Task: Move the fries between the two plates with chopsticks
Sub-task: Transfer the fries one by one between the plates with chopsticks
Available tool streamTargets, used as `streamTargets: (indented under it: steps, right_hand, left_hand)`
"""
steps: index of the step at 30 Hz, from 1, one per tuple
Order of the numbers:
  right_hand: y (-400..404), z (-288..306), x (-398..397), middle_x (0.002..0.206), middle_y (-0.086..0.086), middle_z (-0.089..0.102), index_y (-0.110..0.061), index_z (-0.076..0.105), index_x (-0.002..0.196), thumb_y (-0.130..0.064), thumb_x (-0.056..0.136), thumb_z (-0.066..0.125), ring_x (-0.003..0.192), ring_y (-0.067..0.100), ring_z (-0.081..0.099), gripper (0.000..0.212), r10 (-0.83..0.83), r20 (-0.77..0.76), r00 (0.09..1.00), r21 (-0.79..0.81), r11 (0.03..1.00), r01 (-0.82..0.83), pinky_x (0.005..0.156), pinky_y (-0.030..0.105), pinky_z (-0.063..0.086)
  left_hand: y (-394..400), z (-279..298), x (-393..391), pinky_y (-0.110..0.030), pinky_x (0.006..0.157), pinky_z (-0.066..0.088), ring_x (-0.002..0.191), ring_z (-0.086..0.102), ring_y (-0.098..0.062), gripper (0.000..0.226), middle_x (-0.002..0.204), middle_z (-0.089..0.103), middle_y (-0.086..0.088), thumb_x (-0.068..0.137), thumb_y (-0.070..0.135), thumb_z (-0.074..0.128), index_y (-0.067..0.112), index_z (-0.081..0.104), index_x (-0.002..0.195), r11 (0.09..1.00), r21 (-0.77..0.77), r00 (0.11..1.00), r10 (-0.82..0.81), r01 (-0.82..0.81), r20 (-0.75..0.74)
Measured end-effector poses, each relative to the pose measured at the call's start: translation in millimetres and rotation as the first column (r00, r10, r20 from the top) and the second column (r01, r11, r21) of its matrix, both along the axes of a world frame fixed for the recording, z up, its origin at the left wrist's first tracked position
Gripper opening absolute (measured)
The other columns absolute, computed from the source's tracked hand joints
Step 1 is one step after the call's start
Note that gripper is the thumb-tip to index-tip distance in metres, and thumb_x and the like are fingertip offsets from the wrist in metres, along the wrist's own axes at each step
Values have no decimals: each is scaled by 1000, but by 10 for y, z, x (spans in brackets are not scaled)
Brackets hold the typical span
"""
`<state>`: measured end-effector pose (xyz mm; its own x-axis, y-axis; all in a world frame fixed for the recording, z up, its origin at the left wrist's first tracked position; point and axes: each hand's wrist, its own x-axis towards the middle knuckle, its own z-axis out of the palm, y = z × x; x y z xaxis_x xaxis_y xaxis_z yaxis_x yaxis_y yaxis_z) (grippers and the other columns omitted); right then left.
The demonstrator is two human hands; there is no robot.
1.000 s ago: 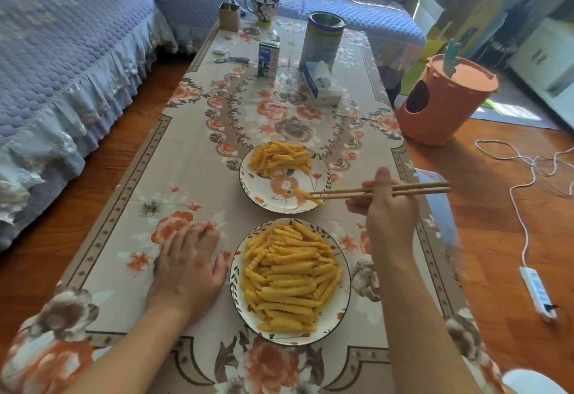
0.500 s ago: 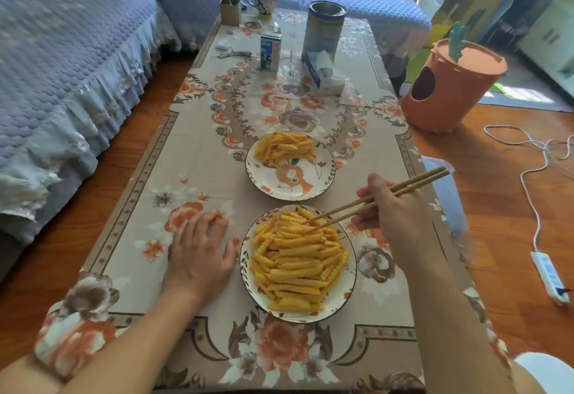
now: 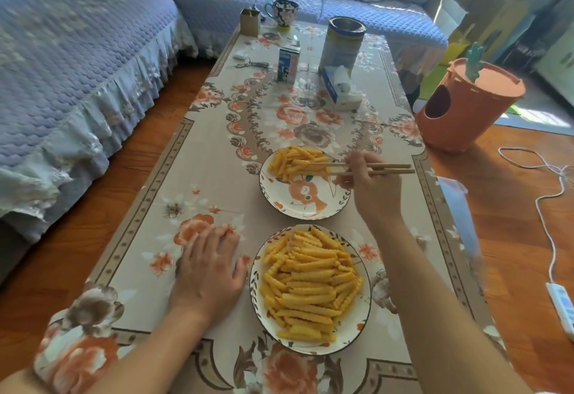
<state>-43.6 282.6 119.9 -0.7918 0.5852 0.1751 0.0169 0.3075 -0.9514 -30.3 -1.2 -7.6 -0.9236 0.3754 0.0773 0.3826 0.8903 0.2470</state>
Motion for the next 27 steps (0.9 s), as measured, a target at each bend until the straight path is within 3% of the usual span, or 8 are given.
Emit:
streamTargets:
  steps: [4, 8, 10, 12, 15, 19, 23, 27]
  right_hand:
    - [-49, -216, -281, 72, 5, 69, -16, 71, 84, -31, 102, 60, 69, 30, 69, 26, 108, 16, 994, 213, 971, -109, 66, 58, 56]
    - [-50, -319, -382, 73, 5, 67, -20, 65, 81, -45, 100, 55, 70, 29, 67, 33, 121, 57, 991, 236, 963, -131, 66, 57, 55]
    - [-60, -300, -360, 70, 7, 67, -13, 66, 80, -37, 103, 57, 65, 29, 68, 34, 98, -2, 995, 155, 983, -97, 64, 57, 58]
    - [-63, -235, -278, 72, 14, 67, -9, 66, 82, -28, 105, 57, 61, 26, 69, 31, 49, -64, 997, 25, 999, -48, 63, 46, 61]
    - [-20, -87, -57, 80, 25, 68, 0, 67, 92, -36, 103, 55, 60, 28, 71, 39, -32, -100, 994, -173, 985, 14, 60, 36, 62]
    - [65, 120, 372, 75, 19, 70, -1, 64, 92, -42, 105, 47, 65, 29, 74, 47, -122, -95, 988, -363, 928, 80, 64, 35, 64]
    - [133, 343, 775, 66, 13, 69, -3, 64, 88, -53, 95, 51, 62, 28, 73, 52, -143, -111, 983, -422, 903, 84, 60, 33, 62]
    - [178, 595, 1114, 60, 10, 67, -3, 64, 84, -48, 101, 49, 55, 28, 70, 50, -99, -130, 987, -332, 942, 51, 57, 34, 62]
  left_hand:
    - [4, -21, -11, -50, 119, 31, 139, 42, -27, 43, 141, 54, -4, 93, 43, 45, 24, 56, 130, 1000, -5, 1000, -3, 3, 2]
    - [7, -15, -9, -46, 122, 22, 144, 36, -23, 43, 145, 49, -1, 95, 44, 43, 27, 52, 133, 1000, 0, 1000, 6, -6, 21]
    - [2, -17, -10, -46, 123, 21, 145, 35, -23, 44, 147, 48, 0, 95, 45, 42, 28, 51, 135, 1000, -9, 1000, 6, -6, 26]
    - [-1, -20, -15, -46, 123, 22, 144, 35, -23, 44, 147, 49, 0, 94, 45, 41, 28, 52, 134, 1000, -15, 1000, 6, -6, 27]
    - [-3, -16, -14, -47, 123, 24, 143, 36, -23, 44, 145, 49, 0, 94, 45, 39, 28, 52, 133, 1000, -17, 1000, 4, -4, 28]
    - [-5, 2, -11, -48, 122, 25, 143, 36, -24, 45, 145, 48, -1, 94, 45, 37, 28, 50, 133, 1000, -23, 1000, 1, 0, 21]
    - [8, 26, 4, -49, 123, 24, 143, 35, -26, 47, 146, 48, -2, 94, 45, 37, 27, 51, 134, 1000, -19, 1000, 9, -8, 27]
    - [22, 54, 19, -48, 123, 23, 144, 34, -26, 50, 147, 48, -3, 93, 46, 35, 25, 51, 136, 999, -32, 1000, 10, -9, 27]
